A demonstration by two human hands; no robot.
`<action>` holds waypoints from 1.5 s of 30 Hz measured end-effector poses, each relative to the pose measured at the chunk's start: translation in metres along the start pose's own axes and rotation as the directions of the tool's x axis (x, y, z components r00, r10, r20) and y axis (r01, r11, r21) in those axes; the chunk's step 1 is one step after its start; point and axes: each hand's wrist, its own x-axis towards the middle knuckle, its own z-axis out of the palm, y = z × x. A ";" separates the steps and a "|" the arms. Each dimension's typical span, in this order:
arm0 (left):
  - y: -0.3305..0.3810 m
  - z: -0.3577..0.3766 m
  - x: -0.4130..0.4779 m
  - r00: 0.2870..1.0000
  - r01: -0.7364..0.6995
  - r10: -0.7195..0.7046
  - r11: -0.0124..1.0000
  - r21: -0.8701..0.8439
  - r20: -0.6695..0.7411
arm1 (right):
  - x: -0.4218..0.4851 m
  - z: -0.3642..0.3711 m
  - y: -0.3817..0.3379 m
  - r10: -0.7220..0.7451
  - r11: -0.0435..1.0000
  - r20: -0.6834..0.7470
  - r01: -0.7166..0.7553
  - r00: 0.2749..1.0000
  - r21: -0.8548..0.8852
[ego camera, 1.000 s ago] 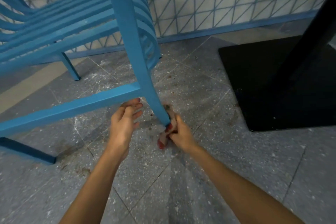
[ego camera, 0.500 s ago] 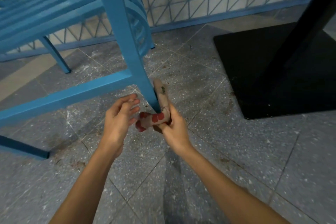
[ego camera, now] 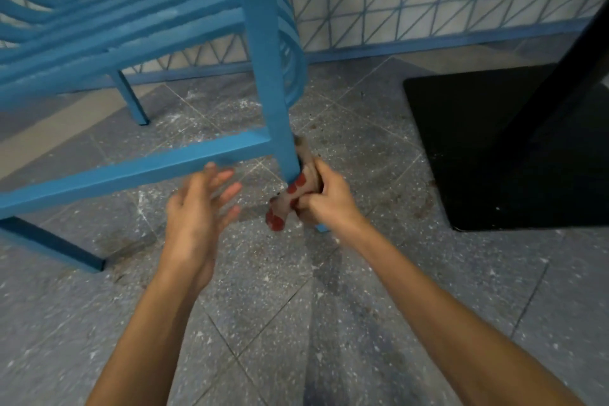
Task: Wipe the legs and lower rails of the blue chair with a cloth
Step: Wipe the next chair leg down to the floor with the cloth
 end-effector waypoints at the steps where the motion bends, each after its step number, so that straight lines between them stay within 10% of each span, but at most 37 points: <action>1: 0.004 -0.007 -0.003 0.997 0.036 -0.041 0.996 -0.082 -0.064 | 0.003 -0.004 -0.018 -0.029 1.000 0.042 0.029 0.999 -0.004; 18: 0.033 0.006 0.032 0.816 0.007 -0.164 0.962 -0.275 -0.555 | 0.002 -0.005 -0.053 -0.043 0.994 0.155 0.058 0.987 -0.096; 33: 0.060 -0.102 0.081 0.864 0.107 -0.202 0.969 -0.223 -0.462 | 0.005 0.078 -0.053 -0.092 0.976 0.322 0.150 0.942 -0.161; 40: 0.035 -0.157 0.070 0.939 0.167 -0.248 0.935 -0.311 -0.239 | 0.023 0.094 -0.077 0.097 0.877 0.514 0.171 0.852 -0.450; 45: -0.002 -0.108 0.024 0.861 0.027 -0.159 0.963 -0.270 -0.483 | 0.052 0.064 -0.093 0.175 0.917 0.288 -0.050 0.942 -0.396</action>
